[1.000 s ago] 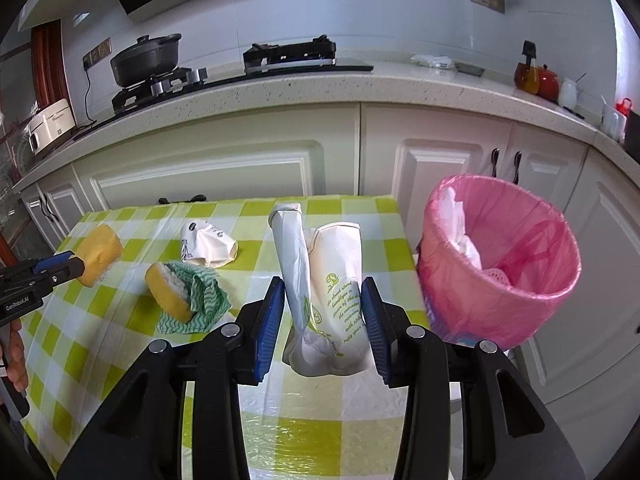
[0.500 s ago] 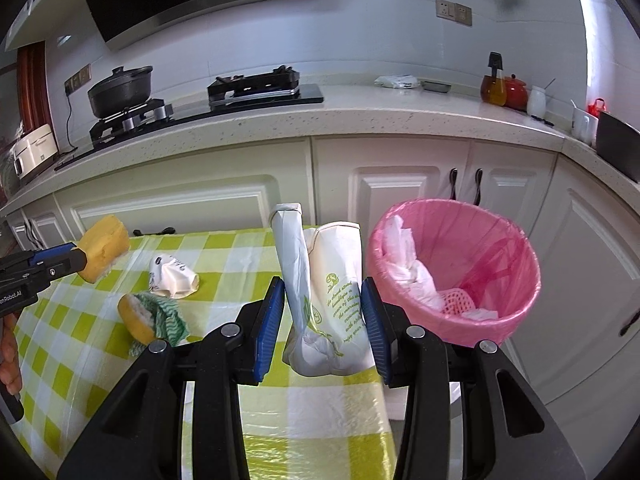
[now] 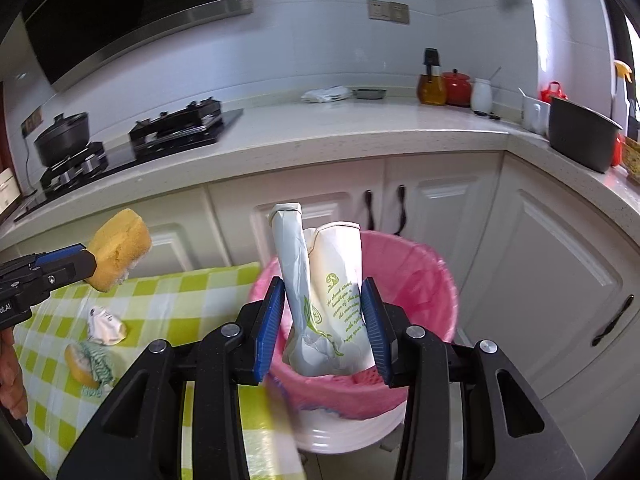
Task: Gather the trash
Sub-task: 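Carry the sponge and paper cup over the pink wastebasket while opening both tools to drop them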
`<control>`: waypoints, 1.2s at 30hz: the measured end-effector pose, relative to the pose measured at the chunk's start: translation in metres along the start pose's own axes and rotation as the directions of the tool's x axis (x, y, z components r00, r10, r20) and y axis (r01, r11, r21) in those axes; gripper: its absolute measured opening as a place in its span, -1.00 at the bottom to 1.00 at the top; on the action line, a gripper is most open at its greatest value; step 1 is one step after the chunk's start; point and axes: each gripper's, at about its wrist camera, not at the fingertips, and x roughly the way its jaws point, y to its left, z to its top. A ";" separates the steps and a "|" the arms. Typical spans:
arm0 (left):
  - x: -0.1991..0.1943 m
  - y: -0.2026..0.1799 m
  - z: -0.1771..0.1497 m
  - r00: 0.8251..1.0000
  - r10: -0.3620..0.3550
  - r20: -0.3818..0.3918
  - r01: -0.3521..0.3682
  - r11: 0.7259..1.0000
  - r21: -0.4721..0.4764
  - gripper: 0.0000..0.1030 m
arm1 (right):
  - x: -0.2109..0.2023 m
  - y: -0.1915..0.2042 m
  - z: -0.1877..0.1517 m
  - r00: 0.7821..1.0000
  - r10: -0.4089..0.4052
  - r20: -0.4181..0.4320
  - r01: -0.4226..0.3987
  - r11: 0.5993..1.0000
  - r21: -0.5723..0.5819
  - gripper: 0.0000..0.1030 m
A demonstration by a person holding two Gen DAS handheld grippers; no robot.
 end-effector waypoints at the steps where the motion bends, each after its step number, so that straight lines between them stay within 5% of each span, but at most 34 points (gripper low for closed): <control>1: 0.008 -0.007 0.006 1.000 -0.019 -0.003 0.019 1.000 -0.002 -0.25 | 0.003 -0.008 0.002 1.000 -0.008 -0.002 0.008 1.000 0.006 -0.24; 12: 0.090 -0.054 0.058 0.990 -0.131 -0.060 0.130 0.991 -0.007 -0.19 | 0.022 -0.045 0.022 0.998 -0.066 0.011 0.066 0.998 0.019 -0.20; 14: 0.100 -0.053 0.062 0.988 -0.137 -0.069 0.135 0.990 -0.026 0.10 | 0.024 -0.049 0.025 0.997 -0.070 0.010 0.070 0.997 0.026 0.00; 17: 0.103 -0.054 0.063 0.989 -0.131 -0.074 0.130 0.991 -0.019 0.10 | 0.022 -0.051 0.025 0.996 -0.082 0.023 0.082 0.996 0.030 0.10; 36: -0.002 0.004 0.008 1.000 -0.025 0.020 0.025 0.999 -0.039 0.10 | -0.022 -0.015 0.006 0.993 -0.072 0.090 0.070 0.997 0.026 0.27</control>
